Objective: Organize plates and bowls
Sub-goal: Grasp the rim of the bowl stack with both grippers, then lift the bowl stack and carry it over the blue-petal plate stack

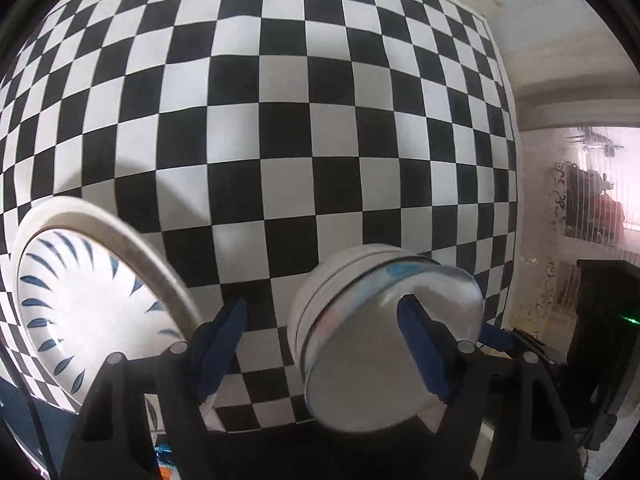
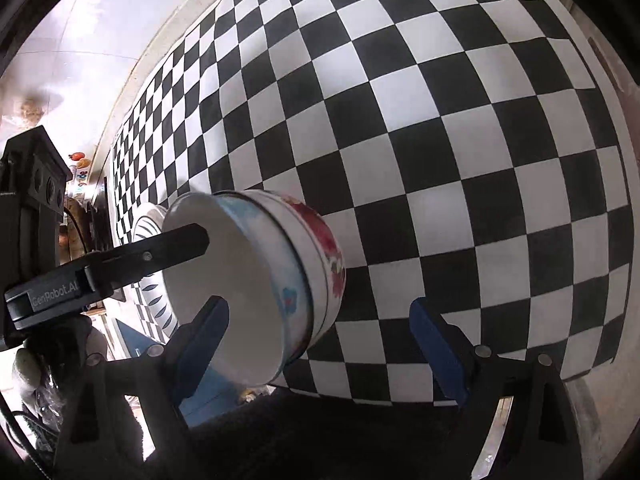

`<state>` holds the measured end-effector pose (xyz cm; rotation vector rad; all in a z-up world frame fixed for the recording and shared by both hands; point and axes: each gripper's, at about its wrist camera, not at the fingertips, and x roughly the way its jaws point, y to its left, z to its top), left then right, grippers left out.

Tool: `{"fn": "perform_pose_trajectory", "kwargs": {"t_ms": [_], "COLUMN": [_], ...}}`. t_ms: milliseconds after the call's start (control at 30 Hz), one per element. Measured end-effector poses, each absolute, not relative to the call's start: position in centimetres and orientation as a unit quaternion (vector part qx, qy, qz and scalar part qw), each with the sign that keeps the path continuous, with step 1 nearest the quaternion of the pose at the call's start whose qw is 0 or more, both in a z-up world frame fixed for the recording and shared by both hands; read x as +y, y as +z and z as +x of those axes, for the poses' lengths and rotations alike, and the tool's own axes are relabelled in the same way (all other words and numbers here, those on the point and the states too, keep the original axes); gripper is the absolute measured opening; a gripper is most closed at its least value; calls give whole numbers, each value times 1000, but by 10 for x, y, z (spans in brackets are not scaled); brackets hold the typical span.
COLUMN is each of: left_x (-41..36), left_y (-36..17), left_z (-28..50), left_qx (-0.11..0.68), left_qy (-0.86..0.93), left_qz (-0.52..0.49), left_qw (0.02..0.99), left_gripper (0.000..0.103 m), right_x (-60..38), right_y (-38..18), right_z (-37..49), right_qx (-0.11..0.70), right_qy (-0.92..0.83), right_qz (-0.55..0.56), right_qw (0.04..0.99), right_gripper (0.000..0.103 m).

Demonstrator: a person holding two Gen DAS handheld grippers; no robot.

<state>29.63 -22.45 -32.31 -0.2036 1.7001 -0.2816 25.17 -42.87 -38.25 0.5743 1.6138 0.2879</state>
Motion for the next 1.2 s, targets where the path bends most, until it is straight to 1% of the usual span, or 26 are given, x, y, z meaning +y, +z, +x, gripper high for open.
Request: {"fn": "perform_pose_trajectory", "kwargs": {"t_ms": [367, 400, 467, 533, 633, 700, 733, 833, 900, 1200], "left_x": [-243, -245, -248, -248, -244, -242, -241, -238, -235, -230], "left_y": [-348, -352, -360, -365, -367, -368, -368, -365, -361, -356], "left_z": [299, 299, 299, 299, 301, 301, 300, 300, 298, 294], "left_qx": [762, 764, 770, 771, 768, 765, 763, 758, 755, 751], "left_qy": [-154, -158, -161, -163, -172, -176, -179, -179, -176, -170], "left_qz": [-75, -76, -71, -70, -83, -88, -91, -96, -89, -92], "left_qw": [624, 621, 614, 612, 611, 614, 615, 620, 626, 632], "left_gripper": [75, 69, 62, 59, 59, 58, 57, 53, 48, 48], "right_x": [-426, -424, -421, -415, -408, -404, -402, -397, -395, -390], "right_y": [-410, -414, -421, -429, -439, -437, -440, -438, -438, -430], "right_z": [268, 270, 271, 274, 277, 281, 283, 284, 284, 279], "right_qx": [721, 723, 726, 728, 732, 723, 723, 719, 716, 717], "right_qy": [129, 132, 137, 146, 157, 168, 172, 169, 170, 172], "right_qz": [254, 256, 257, 260, 272, 276, 289, 284, 282, 288], "right_qw": [632, 628, 623, 617, 605, 611, 603, 612, 616, 611], "right_gripper": [94, 94, 93, 93, 84, 65, 59, 59, 59, 59]}}
